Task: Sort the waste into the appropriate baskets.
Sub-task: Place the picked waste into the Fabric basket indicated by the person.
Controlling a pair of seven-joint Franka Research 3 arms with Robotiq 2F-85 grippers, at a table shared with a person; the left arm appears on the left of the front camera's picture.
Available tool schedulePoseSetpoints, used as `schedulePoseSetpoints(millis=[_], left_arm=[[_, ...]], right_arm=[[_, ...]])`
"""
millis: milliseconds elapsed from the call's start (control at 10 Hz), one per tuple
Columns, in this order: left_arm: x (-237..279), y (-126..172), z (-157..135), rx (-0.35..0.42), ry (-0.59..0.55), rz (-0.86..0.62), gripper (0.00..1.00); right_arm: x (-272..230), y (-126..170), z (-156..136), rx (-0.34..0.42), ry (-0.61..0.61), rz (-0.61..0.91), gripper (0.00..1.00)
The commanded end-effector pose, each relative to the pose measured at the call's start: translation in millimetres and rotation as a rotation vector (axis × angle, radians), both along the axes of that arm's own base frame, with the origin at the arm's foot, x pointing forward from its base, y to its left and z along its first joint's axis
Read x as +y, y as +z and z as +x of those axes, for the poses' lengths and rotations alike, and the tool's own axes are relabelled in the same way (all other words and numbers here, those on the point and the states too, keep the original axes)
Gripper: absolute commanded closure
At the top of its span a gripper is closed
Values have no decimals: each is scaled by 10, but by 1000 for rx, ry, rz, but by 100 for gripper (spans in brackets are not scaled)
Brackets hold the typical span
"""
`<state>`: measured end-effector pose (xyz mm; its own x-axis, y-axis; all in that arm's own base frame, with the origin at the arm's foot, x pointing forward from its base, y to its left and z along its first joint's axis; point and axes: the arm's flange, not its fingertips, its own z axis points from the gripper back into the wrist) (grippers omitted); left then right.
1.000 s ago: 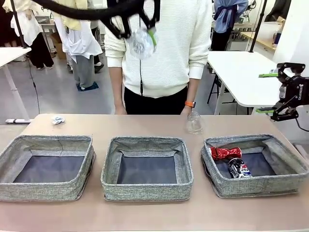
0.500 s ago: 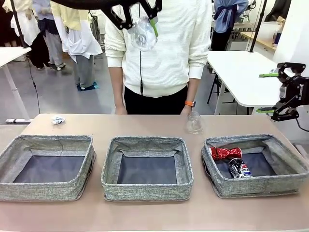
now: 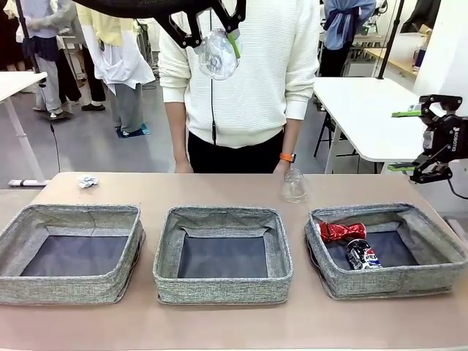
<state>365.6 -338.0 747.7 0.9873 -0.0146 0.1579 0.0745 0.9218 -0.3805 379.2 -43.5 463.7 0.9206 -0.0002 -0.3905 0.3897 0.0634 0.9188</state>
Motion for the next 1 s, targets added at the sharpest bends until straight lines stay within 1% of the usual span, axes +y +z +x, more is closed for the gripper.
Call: schedulePoseSetpoints(millis=[0, 900], left_arm=[[50, 12, -42, 13, -1, -13, 63], [50, 12, -42, 13, -1, -13, 63]], right_arm=[[14, 24, 23, -9, -10, 5, 0], [14, 24, 23, -9, -10, 5, 0]])
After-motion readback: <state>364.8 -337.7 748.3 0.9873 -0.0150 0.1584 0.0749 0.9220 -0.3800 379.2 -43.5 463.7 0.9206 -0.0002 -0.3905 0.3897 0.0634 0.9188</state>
